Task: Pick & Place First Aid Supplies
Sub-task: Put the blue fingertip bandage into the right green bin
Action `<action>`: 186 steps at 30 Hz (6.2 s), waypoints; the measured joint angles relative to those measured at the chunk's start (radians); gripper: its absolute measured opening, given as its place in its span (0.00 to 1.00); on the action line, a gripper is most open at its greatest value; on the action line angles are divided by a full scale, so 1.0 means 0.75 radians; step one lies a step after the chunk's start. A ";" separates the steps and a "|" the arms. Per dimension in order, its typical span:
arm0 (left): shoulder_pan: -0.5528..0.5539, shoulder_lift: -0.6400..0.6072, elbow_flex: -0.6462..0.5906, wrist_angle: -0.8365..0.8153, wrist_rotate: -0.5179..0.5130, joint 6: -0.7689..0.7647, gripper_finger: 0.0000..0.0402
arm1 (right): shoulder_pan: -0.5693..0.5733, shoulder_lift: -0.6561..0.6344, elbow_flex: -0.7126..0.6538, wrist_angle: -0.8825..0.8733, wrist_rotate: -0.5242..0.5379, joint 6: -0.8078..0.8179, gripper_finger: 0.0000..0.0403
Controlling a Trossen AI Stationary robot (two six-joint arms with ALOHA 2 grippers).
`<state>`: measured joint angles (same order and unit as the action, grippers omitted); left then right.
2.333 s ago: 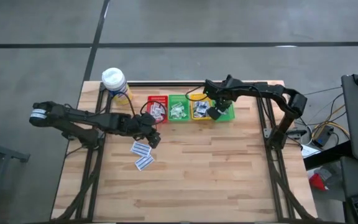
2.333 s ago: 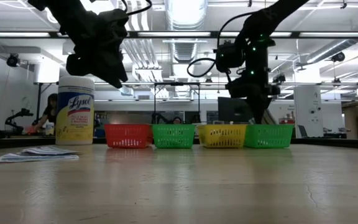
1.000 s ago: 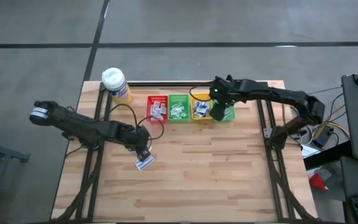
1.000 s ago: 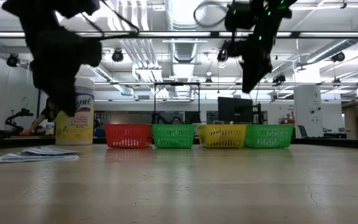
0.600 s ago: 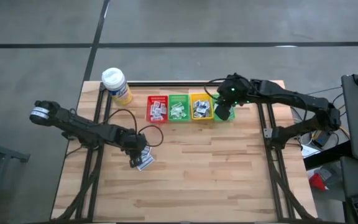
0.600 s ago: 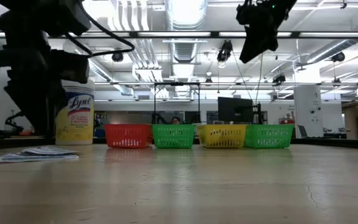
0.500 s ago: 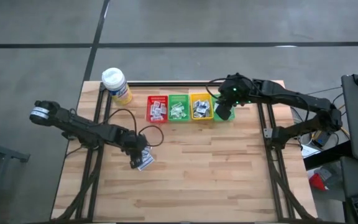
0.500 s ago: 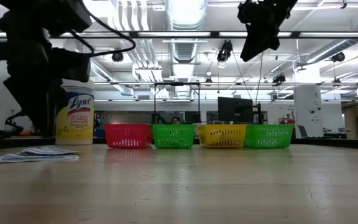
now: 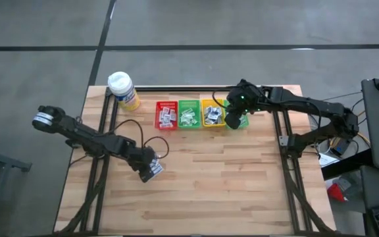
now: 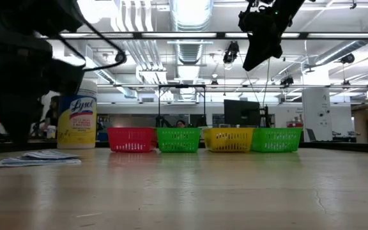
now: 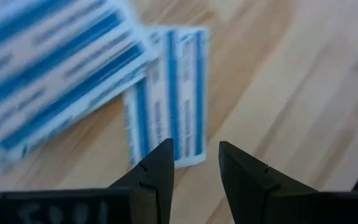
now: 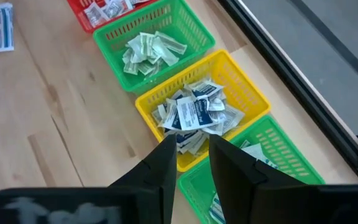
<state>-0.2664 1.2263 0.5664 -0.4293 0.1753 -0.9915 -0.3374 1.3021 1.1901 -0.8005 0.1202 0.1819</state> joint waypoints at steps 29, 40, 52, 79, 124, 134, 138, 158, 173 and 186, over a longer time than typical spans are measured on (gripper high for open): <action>-0.012 0.141 -0.012 -0.075 -0.131 -0.205 0.30 | 0.008 0.058 -0.040 0.114 -0.070 -0.002 0.20; -0.029 0.378 0.009 -0.137 -0.142 -0.230 0.24 | 0.008 0.056 -0.040 0.117 -0.068 0.002 0.16; -0.035 0.323 0.018 -0.283 -0.267 -0.210 0.05 | 0.008 0.056 -0.039 0.144 -0.067 0.002 0.19; -0.040 -0.074 0.218 -0.411 -0.075 -0.066 0.00 | 0.008 0.056 -0.039 0.149 -0.070 -0.002 0.18; -0.165 0.295 0.093 -0.240 -0.109 -0.505 0.35 | 0.008 0.056 -0.039 0.191 -0.069 -0.034 0.15; -0.165 0.464 0.108 -0.265 -0.090 -0.459 0.26 | 0.008 0.056 -0.039 0.199 -0.069 -0.034 0.15; -0.168 0.411 0.108 -0.289 -0.142 -0.414 0.06 | 0.008 0.056 -0.040 0.200 -0.069 -0.034 0.17; -0.191 0.293 0.118 -0.311 -0.193 -0.355 0.00 | 0.008 0.056 -0.040 0.208 -0.068 -0.034 0.15; -0.192 0.271 0.177 -0.185 -0.298 -0.222 0.00 | 0.008 0.056 -0.040 0.209 -0.067 -0.034 0.18; -0.183 0.187 0.248 -0.169 -0.432 -0.032 0.00 | 0.008 0.056 -0.043 0.243 -0.331 0.046 0.16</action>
<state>-0.4037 1.3662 0.7526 -0.5557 -0.1486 -1.0156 -0.3317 1.3441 1.1575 -0.6180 -0.1279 0.2166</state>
